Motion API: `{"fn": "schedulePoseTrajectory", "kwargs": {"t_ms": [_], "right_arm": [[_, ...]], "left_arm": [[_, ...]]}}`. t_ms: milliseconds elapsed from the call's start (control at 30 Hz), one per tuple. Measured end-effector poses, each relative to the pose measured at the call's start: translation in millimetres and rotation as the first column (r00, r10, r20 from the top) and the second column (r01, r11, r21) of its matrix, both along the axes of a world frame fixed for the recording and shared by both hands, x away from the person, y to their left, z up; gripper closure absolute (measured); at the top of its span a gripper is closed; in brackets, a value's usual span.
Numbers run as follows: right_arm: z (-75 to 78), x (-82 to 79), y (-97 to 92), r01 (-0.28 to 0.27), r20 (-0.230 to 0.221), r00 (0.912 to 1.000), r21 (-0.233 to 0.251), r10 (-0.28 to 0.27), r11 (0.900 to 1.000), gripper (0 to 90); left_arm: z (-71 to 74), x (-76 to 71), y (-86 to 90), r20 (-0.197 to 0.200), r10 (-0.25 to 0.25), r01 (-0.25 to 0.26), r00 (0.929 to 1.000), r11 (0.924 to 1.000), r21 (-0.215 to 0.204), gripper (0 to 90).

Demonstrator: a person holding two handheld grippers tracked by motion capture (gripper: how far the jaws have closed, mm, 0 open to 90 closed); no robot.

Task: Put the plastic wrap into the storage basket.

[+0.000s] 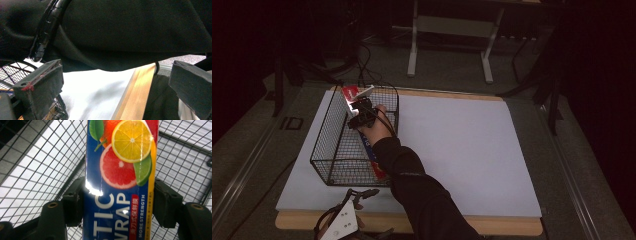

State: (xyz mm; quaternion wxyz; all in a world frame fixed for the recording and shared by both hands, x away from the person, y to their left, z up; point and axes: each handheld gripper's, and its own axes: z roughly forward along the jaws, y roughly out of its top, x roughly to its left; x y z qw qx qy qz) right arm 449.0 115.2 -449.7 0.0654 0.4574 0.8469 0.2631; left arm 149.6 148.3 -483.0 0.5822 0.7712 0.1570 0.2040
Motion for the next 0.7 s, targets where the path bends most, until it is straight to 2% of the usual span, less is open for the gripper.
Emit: {"fn": "schedulePoseTrajectory", "kwargs": {"t_ms": [167,333,367,500,533,600,700], "right_arm": [[8.1,-3.6,-4.2,-0.015,0.037,0.9992,0.010,0.014,0.9998,34.3],[14.8,-6.0,-12.9,-0.038,0.049,0.9981,0.040,0.036,0.9985,27.7],[17.5,-7.0,-17.0,-0.050,0.052,0.9975,0.059,0.047,0.9970,23.5],[24.6,-10.7,-28.2,-0.104,0.066,0.9931,0.111,0.097,0.9885,14.6],[28.9,-13.7,-35.4,-0.135,0.084,0.9885,0.104,0.126,0.9854,13.0],[30.6,-14.4,-38.4,-0.147,0.090,0.9863,0.102,0.139,0.9838,13.1],[41.7,-19.9,-56.1,-0.160,0.120,0.9819,0.114,0.146,0.9805,13.2]], "left_arm": [[-0.2,0.2,-0.5,-0.001,0.000,0.000,1.0000,1.0000,0.005,0.2],[-0.7,0.6,-0.9,-0.004,0.000,0.000,1.0000,1.0000,0.007,0.2],[-0.8,0.6,-1.0,-0.005,0.000,0.000,1.0000,1.0000,0.007,0.2],[-1.3,1.2,-1.4,-0.006,0.003,-0.003,1.0000,1.0000,0.009,0.2],[-1.3,1.5,-1.3,-0.005,0.004,-0.004,1.0000,0.9999,0.010,0.2],[-1.4,1.8,-1.1,-0.007,0.009,-0.009,0.9999,0.9999,0.009,0.2],[-1.8,2.2,-1.3,-0.010,0.011,-0.011,0.9999,0.9999,0.013,0.2]]}}
